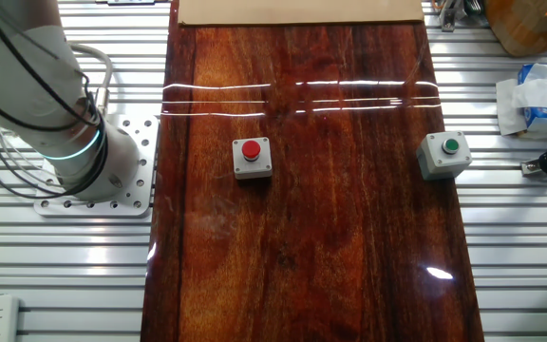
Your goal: Grab the block and place it at the designated location
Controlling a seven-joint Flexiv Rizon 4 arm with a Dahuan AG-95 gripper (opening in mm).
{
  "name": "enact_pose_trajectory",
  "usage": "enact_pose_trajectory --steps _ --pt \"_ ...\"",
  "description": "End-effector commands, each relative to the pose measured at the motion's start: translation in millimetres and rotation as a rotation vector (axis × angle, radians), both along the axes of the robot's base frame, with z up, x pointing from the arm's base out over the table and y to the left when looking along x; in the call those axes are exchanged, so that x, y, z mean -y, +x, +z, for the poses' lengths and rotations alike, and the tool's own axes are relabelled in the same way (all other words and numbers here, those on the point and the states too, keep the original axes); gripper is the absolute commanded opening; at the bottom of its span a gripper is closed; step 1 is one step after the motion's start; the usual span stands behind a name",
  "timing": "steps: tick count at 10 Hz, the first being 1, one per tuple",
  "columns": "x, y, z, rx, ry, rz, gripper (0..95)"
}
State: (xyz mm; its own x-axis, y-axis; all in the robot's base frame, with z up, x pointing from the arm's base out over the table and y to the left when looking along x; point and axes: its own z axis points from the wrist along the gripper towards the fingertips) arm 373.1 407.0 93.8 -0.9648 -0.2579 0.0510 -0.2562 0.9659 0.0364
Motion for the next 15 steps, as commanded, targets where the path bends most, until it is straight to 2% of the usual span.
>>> enact_pose_trajectory --steps 1,2,4,6,7,9,10,12,14,15 --pt "28.1 12.4 1.3 0.000 0.008 0.037 38.0" --pt "27.5 17.3 -1.4 0.003 0.001 0.037 19.0" --pt "25.4 28.3 -3.3 0.003 -0.001 0.034 19.0" --pt "25.3 30.9 -6.5 0.003 -0.015 -0.004 19.0" --pt "25.3 32.4 -10.3 0.000 -0.014 -0.035 0.0" --pt "25.6 40.3 -38.1 -0.017 -0.024 -0.047 0.0" --pt "25.4 42.1 -45.9 -0.020 -0.027 -0.045 0.0" --pt "25.3 42.7 -48.6 -0.025 -0.023 -0.013 0.0" --pt "25.4 41.9 -43.6 -0.021 -0.020 0.015 0.0" --pt "25.5 40.5 -37.0 -0.018 -0.018 0.023 0.0"
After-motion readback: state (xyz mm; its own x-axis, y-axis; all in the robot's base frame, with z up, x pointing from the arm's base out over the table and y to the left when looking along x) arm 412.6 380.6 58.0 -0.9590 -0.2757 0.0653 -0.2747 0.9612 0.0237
